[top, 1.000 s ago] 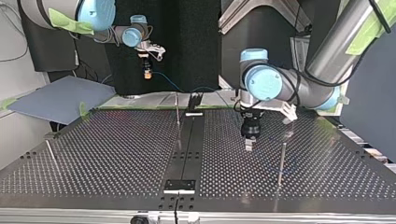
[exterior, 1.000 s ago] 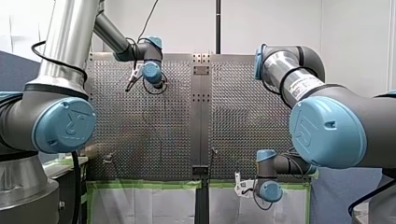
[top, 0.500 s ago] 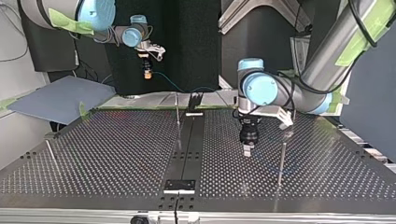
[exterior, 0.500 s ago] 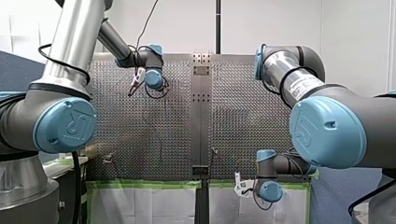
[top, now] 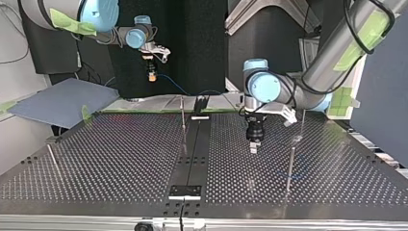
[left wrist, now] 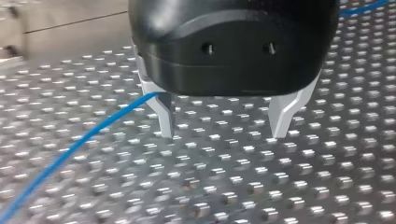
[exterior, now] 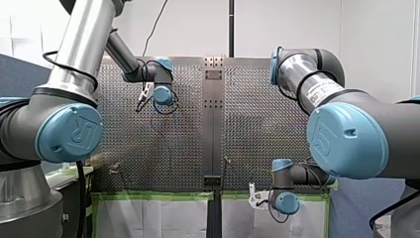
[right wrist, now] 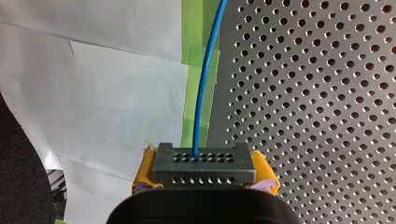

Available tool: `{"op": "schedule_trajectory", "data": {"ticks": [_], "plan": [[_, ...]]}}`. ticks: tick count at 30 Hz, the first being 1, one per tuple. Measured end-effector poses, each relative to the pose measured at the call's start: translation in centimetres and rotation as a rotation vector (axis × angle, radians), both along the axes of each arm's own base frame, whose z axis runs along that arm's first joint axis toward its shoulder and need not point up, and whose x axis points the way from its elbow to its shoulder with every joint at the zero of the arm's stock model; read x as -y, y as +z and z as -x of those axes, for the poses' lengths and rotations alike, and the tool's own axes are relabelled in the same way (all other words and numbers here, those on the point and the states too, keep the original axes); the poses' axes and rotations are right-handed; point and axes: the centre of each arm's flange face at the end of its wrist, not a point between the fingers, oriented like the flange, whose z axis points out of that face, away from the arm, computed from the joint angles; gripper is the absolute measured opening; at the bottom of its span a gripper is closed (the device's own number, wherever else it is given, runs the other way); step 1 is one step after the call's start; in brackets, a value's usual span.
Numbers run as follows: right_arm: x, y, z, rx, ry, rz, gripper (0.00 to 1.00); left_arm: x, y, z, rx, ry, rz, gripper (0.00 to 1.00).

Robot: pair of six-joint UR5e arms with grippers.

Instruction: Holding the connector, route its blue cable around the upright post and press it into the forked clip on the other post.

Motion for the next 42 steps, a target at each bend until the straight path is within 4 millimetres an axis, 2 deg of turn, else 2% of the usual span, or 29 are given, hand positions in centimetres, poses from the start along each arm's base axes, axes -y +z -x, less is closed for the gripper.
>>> {"op": "schedule_trajectory", "data": {"ticks": [15,22,31,42], "plan": [[0.0,0.0,0.0,0.0,0.0,0.0,0.0,0.5,-6.1,-1.7,0.001,0.02,-0.054,1.0],[0.0,0.0,0.0,0.0,0.0,0.0,0.0,0.6,-6.4,-2.1,0.041,0.022,-0.042,1.0],[0.0,0.0,0.0,0.0,0.0,0.0,0.0,0.7,-7.9,-1.1,0.039,0.002,-0.035,1.0],[0.0,0.0,0.0,0.0,0.001,0.0,0.0,0.4,-8.6,-0.9,0.036,-0.004,-0.015,1.0]]}}
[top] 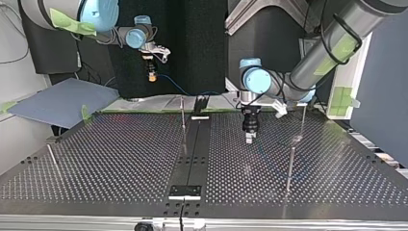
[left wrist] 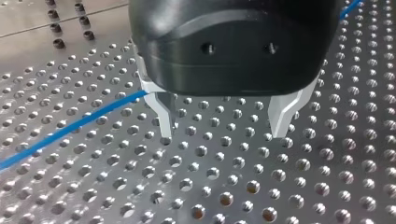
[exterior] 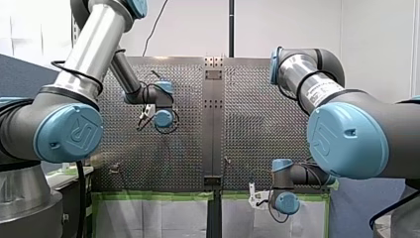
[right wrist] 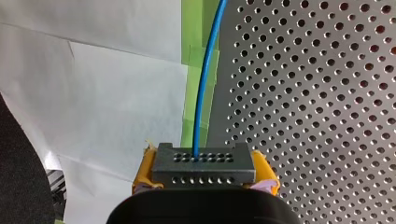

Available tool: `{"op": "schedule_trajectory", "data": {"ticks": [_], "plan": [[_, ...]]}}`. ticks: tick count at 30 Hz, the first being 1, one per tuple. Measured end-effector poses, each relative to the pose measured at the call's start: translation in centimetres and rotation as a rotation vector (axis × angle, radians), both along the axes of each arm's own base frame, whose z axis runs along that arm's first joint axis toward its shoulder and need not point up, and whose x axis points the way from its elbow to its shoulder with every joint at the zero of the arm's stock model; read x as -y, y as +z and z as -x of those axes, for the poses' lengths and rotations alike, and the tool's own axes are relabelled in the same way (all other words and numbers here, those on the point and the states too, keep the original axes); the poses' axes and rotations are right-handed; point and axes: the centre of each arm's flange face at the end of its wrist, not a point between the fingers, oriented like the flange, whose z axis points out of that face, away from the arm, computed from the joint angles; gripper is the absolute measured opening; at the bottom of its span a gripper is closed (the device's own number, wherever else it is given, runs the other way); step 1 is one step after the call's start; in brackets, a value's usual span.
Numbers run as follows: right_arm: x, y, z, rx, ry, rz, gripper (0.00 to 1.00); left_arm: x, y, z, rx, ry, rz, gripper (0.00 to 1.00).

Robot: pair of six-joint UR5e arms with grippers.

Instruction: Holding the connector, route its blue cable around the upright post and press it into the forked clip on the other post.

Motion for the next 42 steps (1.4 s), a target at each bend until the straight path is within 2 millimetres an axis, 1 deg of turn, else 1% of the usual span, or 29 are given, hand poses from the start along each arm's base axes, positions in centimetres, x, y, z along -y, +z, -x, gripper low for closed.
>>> {"op": "schedule_trajectory", "data": {"ticks": [4,11,19,24,32,42], "plan": [[0.0,0.0,-0.1,0.001,0.005,-0.001,0.0,0.1,-1.3,-0.2,-0.017,0.0,-0.004,1.0],[0.0,0.0,-0.1,-0.001,0.008,0.0,0.0,0.7,-3.3,-1.2,-0.026,-0.003,-0.006,1.0],[0.0,0.0,-0.1,-0.002,0.008,0.002,0.0,0.5,-7.0,-1.3,-0.082,0.0,-0.019,1.0],[0.0,0.0,-0.1,-0.002,0.009,0.001,0.0,0.7,-9.6,-1.0,-0.126,0.0,-0.031,1.0],[-0.1,0.0,-0.2,-0.001,0.014,0.001,0.0,1.4,-11.1,-0.3,-0.16,-0.011,-0.041,1.0],[0.0,0.1,-0.2,0.0,0.016,0.003,0.0,2.8,-15.0,1.2,-0.227,-0.034,-0.072,1.0]]}}
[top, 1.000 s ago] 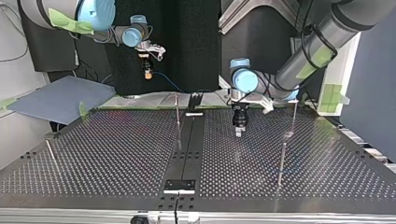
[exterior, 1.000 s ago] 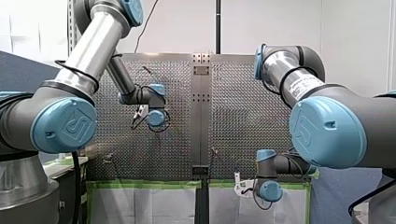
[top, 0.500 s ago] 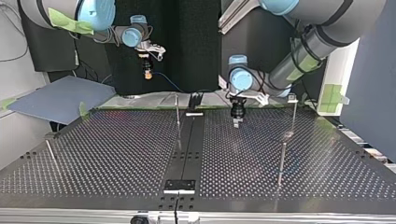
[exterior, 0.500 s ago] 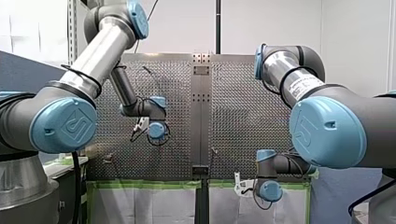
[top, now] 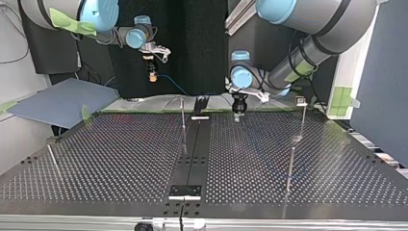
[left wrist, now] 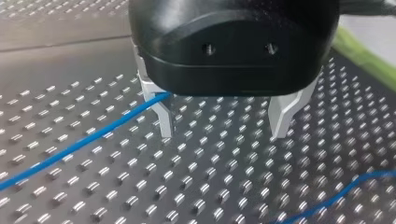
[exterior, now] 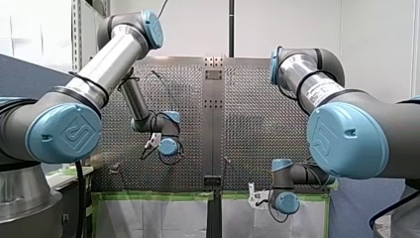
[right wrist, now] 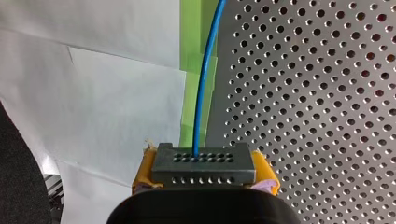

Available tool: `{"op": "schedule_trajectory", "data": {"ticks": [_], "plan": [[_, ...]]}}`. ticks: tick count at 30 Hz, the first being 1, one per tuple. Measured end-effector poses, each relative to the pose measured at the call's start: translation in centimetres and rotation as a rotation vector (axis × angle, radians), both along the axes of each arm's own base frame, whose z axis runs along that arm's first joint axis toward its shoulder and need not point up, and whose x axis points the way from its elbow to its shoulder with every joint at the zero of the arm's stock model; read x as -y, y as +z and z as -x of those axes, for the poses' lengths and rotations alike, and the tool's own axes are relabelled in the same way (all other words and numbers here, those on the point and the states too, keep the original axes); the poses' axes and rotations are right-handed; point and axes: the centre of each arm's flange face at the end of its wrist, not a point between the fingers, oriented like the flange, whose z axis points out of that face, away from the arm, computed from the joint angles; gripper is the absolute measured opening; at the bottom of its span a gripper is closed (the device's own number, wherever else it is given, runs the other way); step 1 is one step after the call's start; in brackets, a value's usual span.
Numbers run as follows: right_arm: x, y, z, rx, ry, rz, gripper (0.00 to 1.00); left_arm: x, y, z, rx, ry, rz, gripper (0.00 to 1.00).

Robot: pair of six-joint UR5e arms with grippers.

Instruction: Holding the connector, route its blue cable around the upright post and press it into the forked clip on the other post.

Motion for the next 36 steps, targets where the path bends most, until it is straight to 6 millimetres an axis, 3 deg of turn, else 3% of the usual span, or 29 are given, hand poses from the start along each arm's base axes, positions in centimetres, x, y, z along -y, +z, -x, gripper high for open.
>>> {"op": "schedule_trajectory", "data": {"ticks": [8,18,30,36], "plan": [[0.0,0.1,0.0,0.0,0.002,0.002,0.0,1.1,-1.4,1.0,-0.025,-0.023,-0.006,1.0],[0.0,0.1,-0.1,0.001,0.004,0.002,0.0,2.8,-5.6,3.1,-0.085,-0.054,-0.036,1.0],[0.1,0.2,-0.1,-0.005,0.007,0.004,0.0,5.5,-6.0,4.7,-0.08,-0.103,-0.002,1.0],[0.0,0.2,-0.2,-0.005,0.011,0.004,0.0,6.9,-7.4,4.8,-0.093,-0.118,0.031,1.0]]}}
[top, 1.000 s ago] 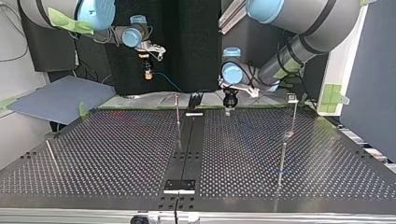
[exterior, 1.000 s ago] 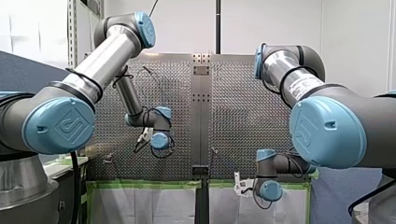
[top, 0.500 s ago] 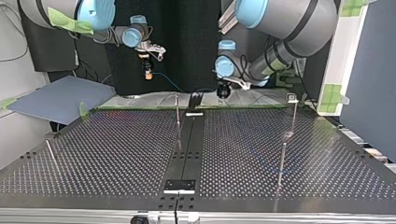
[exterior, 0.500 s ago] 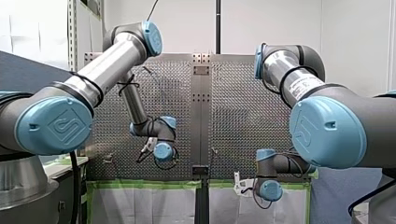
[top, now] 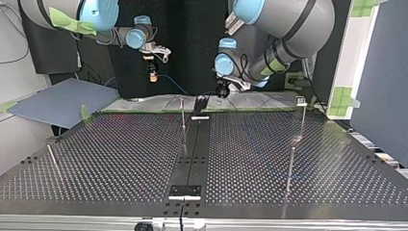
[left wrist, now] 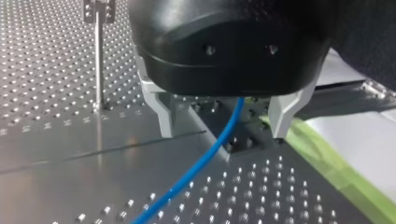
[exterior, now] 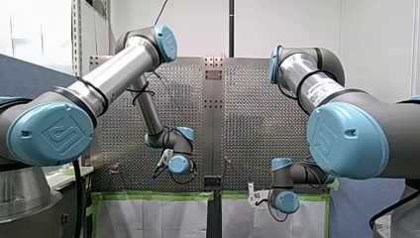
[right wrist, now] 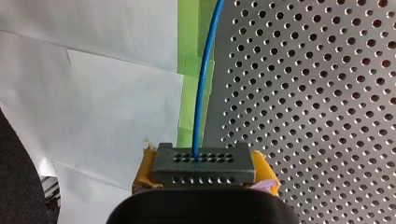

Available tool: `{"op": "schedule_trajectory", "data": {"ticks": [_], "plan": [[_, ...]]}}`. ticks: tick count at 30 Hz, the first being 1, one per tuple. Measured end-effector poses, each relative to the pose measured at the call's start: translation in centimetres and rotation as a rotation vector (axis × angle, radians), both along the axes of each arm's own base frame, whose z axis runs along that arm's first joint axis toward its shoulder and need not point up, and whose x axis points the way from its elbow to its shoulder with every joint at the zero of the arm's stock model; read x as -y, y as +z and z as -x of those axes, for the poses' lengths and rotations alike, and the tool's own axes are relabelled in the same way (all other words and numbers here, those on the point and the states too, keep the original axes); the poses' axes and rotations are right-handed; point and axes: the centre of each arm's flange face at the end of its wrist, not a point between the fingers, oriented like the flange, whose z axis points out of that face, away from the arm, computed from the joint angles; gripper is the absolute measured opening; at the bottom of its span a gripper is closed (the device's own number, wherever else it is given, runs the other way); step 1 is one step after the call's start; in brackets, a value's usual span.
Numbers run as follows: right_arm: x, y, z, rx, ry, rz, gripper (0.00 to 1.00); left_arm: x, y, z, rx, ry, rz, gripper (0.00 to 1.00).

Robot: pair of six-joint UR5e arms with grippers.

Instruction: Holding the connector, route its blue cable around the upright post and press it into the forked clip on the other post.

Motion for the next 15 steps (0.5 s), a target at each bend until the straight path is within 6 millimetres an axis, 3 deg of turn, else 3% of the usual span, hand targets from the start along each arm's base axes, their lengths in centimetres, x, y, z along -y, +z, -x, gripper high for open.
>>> {"op": "schedule_trajectory", "data": {"ticks": [6,15], "plan": [[-0.1,0.0,-0.1,0.0,0.004,0.001,0.0,1.7,-1.3,0.5,-0.005,-0.013,0.034,1.0],[-0.1,0.1,-0.3,0.001,0.006,0.006,0.0,3.3,-1.3,1.1,-0.005,-0.021,0.076,1.0]]}}
